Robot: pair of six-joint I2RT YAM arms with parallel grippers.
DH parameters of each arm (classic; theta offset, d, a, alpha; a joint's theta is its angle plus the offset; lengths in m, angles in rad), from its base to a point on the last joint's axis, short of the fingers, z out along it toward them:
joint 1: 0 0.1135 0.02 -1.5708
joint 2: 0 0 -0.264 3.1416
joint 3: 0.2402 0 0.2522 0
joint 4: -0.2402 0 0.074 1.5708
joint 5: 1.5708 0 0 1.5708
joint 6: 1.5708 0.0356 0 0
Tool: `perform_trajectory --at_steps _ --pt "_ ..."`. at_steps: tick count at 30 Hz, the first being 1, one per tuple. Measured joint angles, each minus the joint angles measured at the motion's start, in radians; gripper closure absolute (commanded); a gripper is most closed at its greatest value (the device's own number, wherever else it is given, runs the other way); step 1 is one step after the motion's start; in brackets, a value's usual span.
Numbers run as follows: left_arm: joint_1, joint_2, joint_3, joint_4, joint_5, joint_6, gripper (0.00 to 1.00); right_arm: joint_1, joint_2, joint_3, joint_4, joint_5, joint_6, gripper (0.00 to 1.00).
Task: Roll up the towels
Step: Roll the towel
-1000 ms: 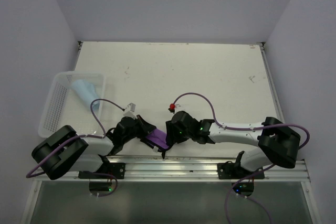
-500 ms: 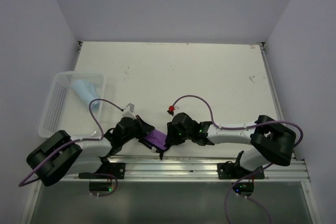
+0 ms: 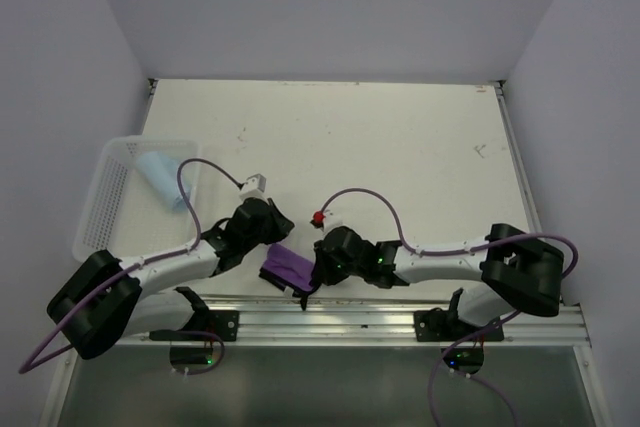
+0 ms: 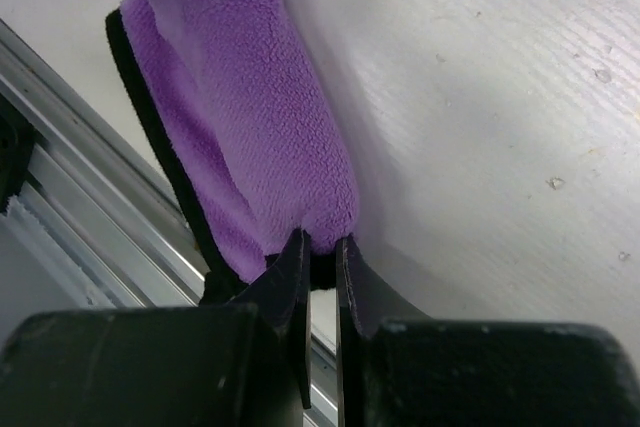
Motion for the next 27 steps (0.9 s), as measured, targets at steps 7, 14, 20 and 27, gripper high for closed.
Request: perform_trajectory --at_steps 7,14,20,27 --pt "0.004 0.0 0.087 -0.071 -0.012 0.036 0.86 0.117 -0.05 0.0 -0.067 0.217 -0.013 1.0" --pt "0.009 0.014 0.172 -0.11 -0.01 0.06 0.86 0.157 -0.03 0.035 -0.16 0.46 0.003 1.0" --pt "0.024 0.033 0.21 -0.112 -0.006 0.071 0.86 0.156 0.118 0.167 -0.188 0.591 0.022 1.0" --pt "0.077 0.059 0.241 -0.133 0.021 0.096 0.85 0.15 0.271 0.334 -0.23 0.706 0.013 1.0"
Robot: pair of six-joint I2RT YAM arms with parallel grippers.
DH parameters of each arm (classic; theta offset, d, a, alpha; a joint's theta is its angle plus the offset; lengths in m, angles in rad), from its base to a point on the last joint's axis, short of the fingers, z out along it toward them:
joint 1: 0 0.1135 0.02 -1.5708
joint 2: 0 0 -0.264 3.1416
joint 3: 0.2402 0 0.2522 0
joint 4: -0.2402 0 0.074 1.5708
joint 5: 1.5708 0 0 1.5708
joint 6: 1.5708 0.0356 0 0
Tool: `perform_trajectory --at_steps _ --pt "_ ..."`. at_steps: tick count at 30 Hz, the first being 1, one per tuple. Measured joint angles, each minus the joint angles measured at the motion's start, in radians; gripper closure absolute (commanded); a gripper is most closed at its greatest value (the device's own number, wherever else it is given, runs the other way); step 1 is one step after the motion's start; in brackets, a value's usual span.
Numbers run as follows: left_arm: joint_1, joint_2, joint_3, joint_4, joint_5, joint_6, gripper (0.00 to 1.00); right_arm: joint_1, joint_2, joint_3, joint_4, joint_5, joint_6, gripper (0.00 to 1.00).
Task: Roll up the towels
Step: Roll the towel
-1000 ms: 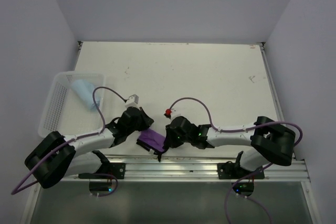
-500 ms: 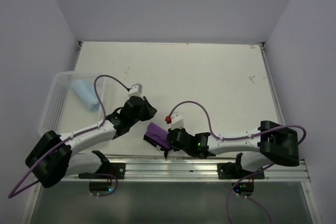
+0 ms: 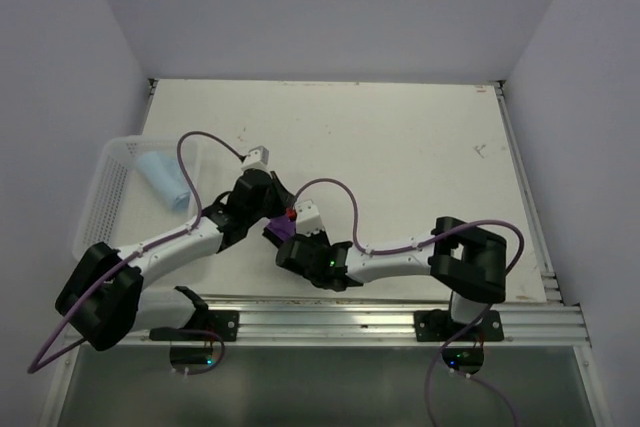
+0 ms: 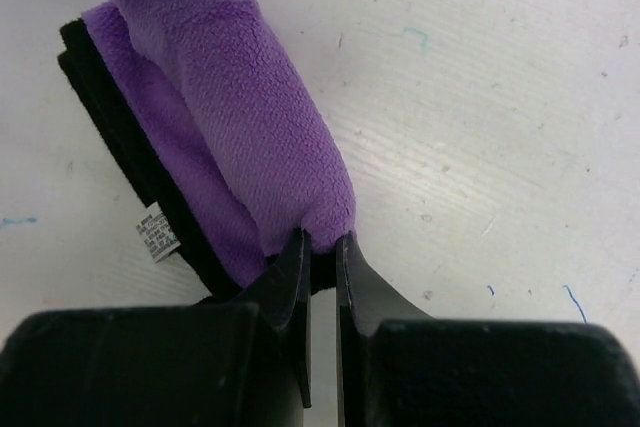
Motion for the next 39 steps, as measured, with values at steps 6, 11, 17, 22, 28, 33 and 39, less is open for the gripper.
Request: perform_trajectory --at_steps 6,11,17,22,28,33,39 --pt "0.045 0.035 0.015 0.002 0.049 0.008 0.85 0.011 0.072 0.057 -0.048 0.1 -0.02 1.0" --pt "0.06 0.045 0.014 0.008 0.094 0.008 0.85 0.061 0.139 0.11 -0.095 0.212 -0.051 1.0" --pt "0.071 0.045 0.006 0.016 0.138 0.006 0.85 0.15 0.241 0.197 -0.199 0.341 -0.085 1.0" --pt "0.073 0.023 -0.027 0.019 0.166 -0.003 0.85 0.209 0.333 0.283 -0.319 0.428 -0.098 1.0" --pt "0.074 -0.019 -0.092 0.035 0.201 -0.029 0.85 0.253 0.441 0.396 -0.451 0.497 -0.134 1.0" --pt "0.075 -0.068 -0.143 0.034 0.216 -0.043 0.85 0.282 0.5 0.457 -0.525 0.527 -0.163 1.0" --pt "0.075 -0.101 -0.183 0.033 0.241 -0.041 0.85 0.291 0.508 0.464 -0.537 0.524 -0.212 1.0"
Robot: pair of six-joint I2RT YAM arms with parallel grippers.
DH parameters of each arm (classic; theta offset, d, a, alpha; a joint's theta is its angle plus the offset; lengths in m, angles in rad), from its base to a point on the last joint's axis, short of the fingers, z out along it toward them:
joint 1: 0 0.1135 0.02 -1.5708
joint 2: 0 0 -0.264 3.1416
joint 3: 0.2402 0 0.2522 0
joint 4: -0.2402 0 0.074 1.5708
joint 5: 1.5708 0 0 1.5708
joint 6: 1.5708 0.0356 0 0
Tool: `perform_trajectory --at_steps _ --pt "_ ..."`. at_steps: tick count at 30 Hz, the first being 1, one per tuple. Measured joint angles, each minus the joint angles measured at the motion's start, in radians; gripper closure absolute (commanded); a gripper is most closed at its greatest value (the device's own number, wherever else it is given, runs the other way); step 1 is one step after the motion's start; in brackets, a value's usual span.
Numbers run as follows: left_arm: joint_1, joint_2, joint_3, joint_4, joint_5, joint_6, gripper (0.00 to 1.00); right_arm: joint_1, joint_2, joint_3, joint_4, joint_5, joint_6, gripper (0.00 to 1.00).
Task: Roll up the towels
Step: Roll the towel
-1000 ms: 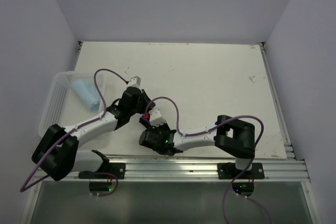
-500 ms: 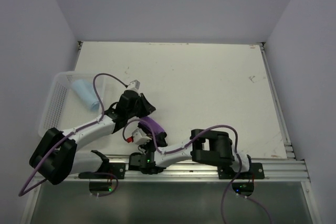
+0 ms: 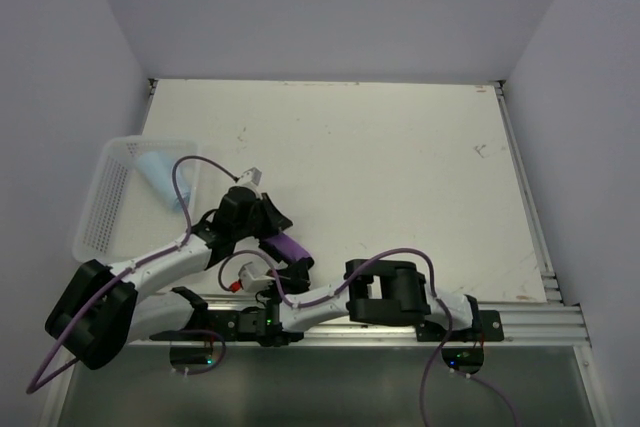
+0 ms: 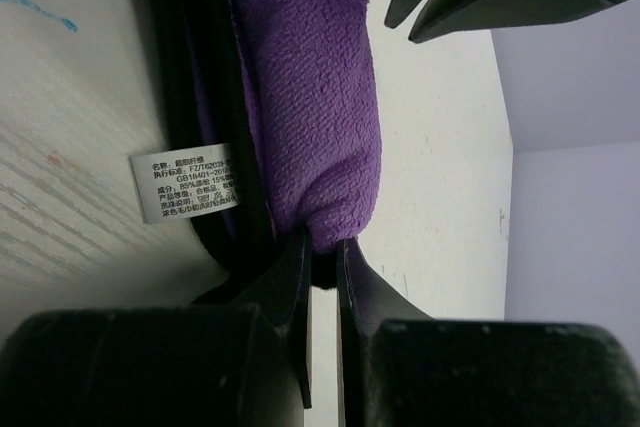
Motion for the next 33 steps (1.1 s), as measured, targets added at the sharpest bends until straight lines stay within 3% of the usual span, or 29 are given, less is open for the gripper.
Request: perform_trajectory --at_steps 8,17,23,27,33 --pt "0.0 0.005 -0.082 0.035 0.028 -0.002 0.85 0.006 0.0 -0.013 0.022 -0.016 -0.079 1.0" --pt "0.0 0.008 -0.197 0.197 0.03 -0.055 0.86 0.009 -0.039 -0.066 0.093 -0.039 -0.116 0.96" --pt "0.0 0.017 -0.227 0.264 0.015 -0.075 0.87 0.002 -0.08 -0.097 0.132 -0.075 -0.113 0.85" --pt "0.0 0.029 -0.244 0.307 0.01 -0.081 0.87 -0.009 -0.145 -0.136 0.172 -0.139 -0.098 0.68" --pt "-0.001 0.072 -0.244 0.351 0.001 -0.083 0.87 -0.013 -0.248 -0.189 0.195 -0.226 -0.071 0.55"
